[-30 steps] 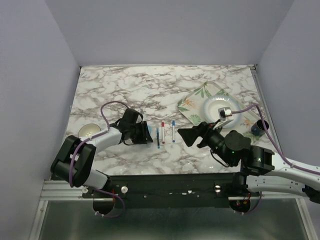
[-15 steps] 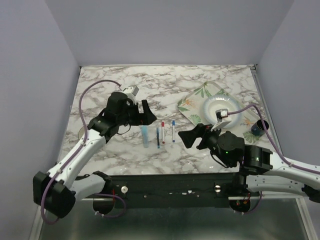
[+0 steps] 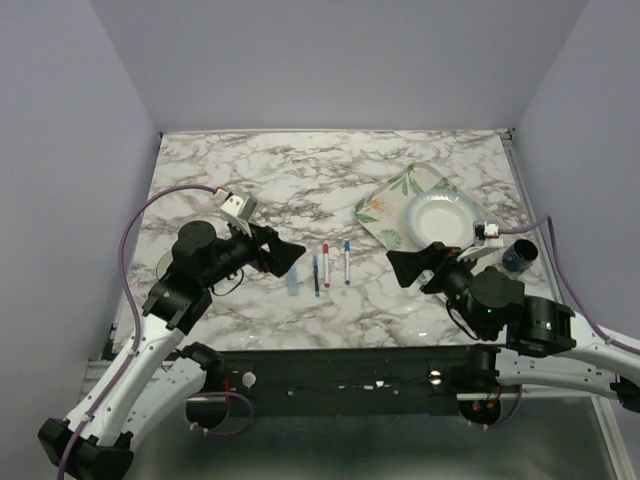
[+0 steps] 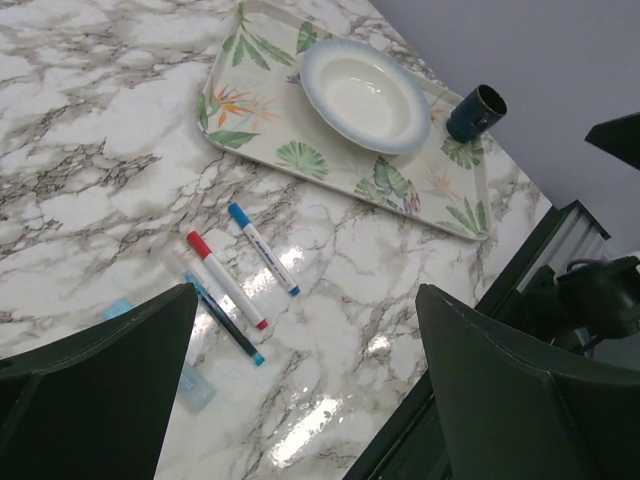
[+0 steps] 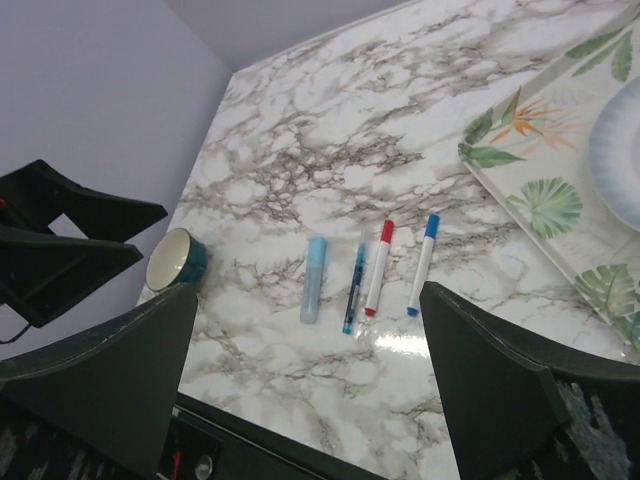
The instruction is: Insert the pens into the pen caps
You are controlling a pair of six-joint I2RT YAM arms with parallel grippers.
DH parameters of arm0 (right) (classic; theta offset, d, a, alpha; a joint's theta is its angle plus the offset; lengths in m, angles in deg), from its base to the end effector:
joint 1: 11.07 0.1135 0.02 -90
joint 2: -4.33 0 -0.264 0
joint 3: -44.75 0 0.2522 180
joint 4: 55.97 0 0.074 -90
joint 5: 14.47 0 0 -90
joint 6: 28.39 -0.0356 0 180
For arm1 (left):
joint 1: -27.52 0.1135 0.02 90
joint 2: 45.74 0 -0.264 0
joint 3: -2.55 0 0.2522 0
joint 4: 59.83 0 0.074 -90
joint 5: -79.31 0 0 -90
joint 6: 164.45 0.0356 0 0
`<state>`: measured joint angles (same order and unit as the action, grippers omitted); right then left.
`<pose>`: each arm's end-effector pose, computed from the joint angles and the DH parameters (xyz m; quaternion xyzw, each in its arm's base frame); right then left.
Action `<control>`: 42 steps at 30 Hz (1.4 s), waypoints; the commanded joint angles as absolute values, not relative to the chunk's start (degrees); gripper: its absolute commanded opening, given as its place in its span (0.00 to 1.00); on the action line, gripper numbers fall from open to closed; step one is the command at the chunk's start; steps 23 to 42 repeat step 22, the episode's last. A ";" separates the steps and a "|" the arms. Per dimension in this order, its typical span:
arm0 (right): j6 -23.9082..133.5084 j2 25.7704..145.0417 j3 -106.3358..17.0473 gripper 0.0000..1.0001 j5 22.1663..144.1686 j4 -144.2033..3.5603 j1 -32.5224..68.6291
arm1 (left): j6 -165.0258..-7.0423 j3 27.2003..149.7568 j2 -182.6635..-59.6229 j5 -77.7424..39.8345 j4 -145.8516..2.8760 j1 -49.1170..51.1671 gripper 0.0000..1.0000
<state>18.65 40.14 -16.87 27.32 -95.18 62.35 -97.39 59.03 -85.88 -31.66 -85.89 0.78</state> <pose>0.0620 0.1151 0.3551 0.0561 0.7577 0.3118 0.5706 0.1424 -0.0860 0.3365 0.1422 0.7474 -0.3925 0.5168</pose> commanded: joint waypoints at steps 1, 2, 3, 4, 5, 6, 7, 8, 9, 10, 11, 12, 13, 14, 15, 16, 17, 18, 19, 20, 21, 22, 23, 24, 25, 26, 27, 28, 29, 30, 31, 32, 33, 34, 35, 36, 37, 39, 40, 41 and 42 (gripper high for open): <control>23.29 38.08 -14.98 1.00 24.02 -91.18 62.40 | -96.08 58.76 -84.85 -32.68 -82.29 0.54 0.99; 23.29 38.08 -14.89 1.00 23.94 -90.82 62.40 | -95.90 58.85 -84.85 -32.32 -82.64 0.54 0.99; 23.73 38.25 -14.80 1.00 23.93 -90.47 62.40 | -95.90 58.94 -84.67 -32.23 -82.64 0.54 0.99; 23.73 38.43 -14.80 1.00 24.02 -90.03 62.40 | -95.81 59.02 -84.67 -32.31 -82.73 0.54 0.99; 23.82 38.60 -15.06 1.00 24.46 -90.12 62.40 | -95.81 58.85 -84.32 -32.57 -82.47 0.54 0.99; 23.73 39.04 -15.24 1.00 24.64 -90.12 62.40 | -95.81 58.76 -83.97 -32.66 -82.38 0.54 0.99; 23.82 39.30 -15.59 1.00 24.81 -90.20 62.40 | -95.81 58.67 -83.80 -32.58 -82.29 0.54 0.99; 23.91 39.48 -15.77 1.00 25.34 -90.29 62.40 | -95.81 58.59 -83.45 -32.66 -82.29 0.54 0.99; 23.82 40.09 -15.94 1.00 25.25 -90.47 62.40 | -95.81 58.58 -83.18 -32.58 -82.29 0.54 0.99; 23.73 40.36 -16.03 1.00 25.25 -90.90 62.40 | -95.81 58.41 -82.83 -32.58 -82.12 0.54 0.99; 23.65 40.53 -16.29 1.00 25.25 -91.17 62.40 | -95.81 58.15 -82.30 -32.49 -81.94 0.54 0.99; 23.56 40.80 -16.30 1.00 25.17 -91.35 62.40 | -95.81 58.06 -82.13 -32.23 -81.94 0.54 0.99; 23.38 41.06 -16.30 1.00 25.25 -91.35 62.40 | -95.72 58.06 -82.04 -32.14 -82.03 0.63 0.99; 23.38 41.15 -16.30 1.00 25.25 -91.35 62.40 | -95.64 57.97 -81.60 -32.14 -82.03 0.63 0.99; 23.47 41.24 -16.21 1.00 25.25 -91.35 62.40 | -95.72 57.88 -81.51 -32.14 -82.12 0.63 0.99; 23.38 41.41 -16.21 1.00 25.25 -91.26 62.40 | -95.64 57.79 -81.33 -32.14 -81.94 0.63 0.99; 23.38 41.59 -16.21 1.00 25.25 -91.35 62.40 | -95.64 57.71 -81.07 -32.05 -81.85 0.63 0.99; 23.38 41.76 -16.29 1.00 25.25 -91.35 62.40 | -95.64 57.71 -81.07 -32.14 -82.03 0.54 0.99; 23.30 41.85 -16.30 1.00 25.34 -91.43 62.40 | -95.55 57.71 -80.98 -32.14 -81.94 0.63 0.99; 23.21 42.03 -16.38 1.00 25.17 -91.52 62.40 | -95.55 57.71 -81.07 -32.14 -81.94 0.54 0.99; 23.03 42.12 -16.38 1.00 25.17 -91.52 62.40 | -95.55 57.71 -80.98 -32.05 -82.03 0.54 0.99; 22.94 42.12 -16.38 1.00 25.17 -91.44 62.40 | -95.46 57.71 -80.98 -32.05 -82.12 0.63 0.99; 22.94 42.12 -16.38 1.00 25.17 -91.44 62.40 | -95.46 57.71 -80.98 -32.05 -82.12 0.63 0.99; 22.94 42.12 -16.38 1.00 25.17 -91.44 62.40 | -95.46 57.71 -80.98 -32.05 -82.12 0.63 0.99; 22.94 42.12 -16.38 1.00 25.17 -91.44 62.40 | -95.46 57.71 -80.98 -32.05 -82.12 0.63 0.99; 22.94 42.12 -16.38 1.00 25.17 -91.44 62.40 | -95.46 57.71 -80.98 -32.05 -82.12 0.63 0.99; 22.94 42.12 -16.38 1.00 25.17 -91.44 62.40 | -95.46 57.71 -80.98 -32.05 -82.12 0.63 0.99; 22.94 42.12 -16.38 1.00 25.17 -91.44 62.40 | -95.46 57.71 -80.98 -32.05 -82.12 0.63 0.99; 22.94 42.12 -16.38 1.00 25.17 -91.44 62.40 | -95.46 57.71 -80.98 -32.05 -82.12 0.63 0.99; 22.94 42.12 -16.38 1.00 25.17 -91.44 62.40 | -95.46 57.71 -80.98 -32.05 -82.12 0.63 0.99; 22.94 42.12 -16.38 1.00 25.17 -91.44 62.40 | -95.46 57.71 -80.98 -32.05 -82.12 0.63 0.99; 22.94 42.12 -16.38 1.00 25.17 -91.44 62.40 | -95.46 57.71 -80.98 -32.05 -82.12 0.63 0.99; 22.94 42.12 -16.38 1.00 25.17 -91.44 62.40 | -95.46 57.71 -80.98 -32.05 -82.12 0.63 0.99; 22.94 42.12 -16.38 1.00 25.17 -91.44 62.40 | -95.46 57.71 -80.98 -32.05 -82.12 0.63 0.99; 22.94 42.12 -16.38 1.00 25.17 -91.44 62.40 | -95.46 57.71 -80.98 -32.05 -82.12 0.63 0.99; 22.94 42.12 -16.38 1.00 25.17 -91.44 62.40 | -95.46 57.71 -80.98 -32.05 -82.12 0.63 0.99; 22.94 42.12 -16.38 1.00 25.17 -91.44 62.40 | -95.46 57.71 -80.98 -32.05 -82.12 0.63 0.99; 22.94 42.12 -16.38 1.00 25.17 -91.44 62.40 | -95.46 57.71 -80.98 -32.05 -82.12 0.63 0.99; 22.94 42.12 -16.38 1.00 25.17 -91.44 62.40 | -95.46 57.71 -80.98 -32.05 -82.12 0.63 0.99; 22.94 42.12 -16.38 1.00 25.17 -91.44 62.40 | -95.46 57.71 -80.98 -32.05 -82.12 0.63 0.99; 22.94 42.12 -16.38 1.00 25.17 -91.44 62.40 | -95.46 57.71 -80.98 -32.05 -82.12 0.63 0.99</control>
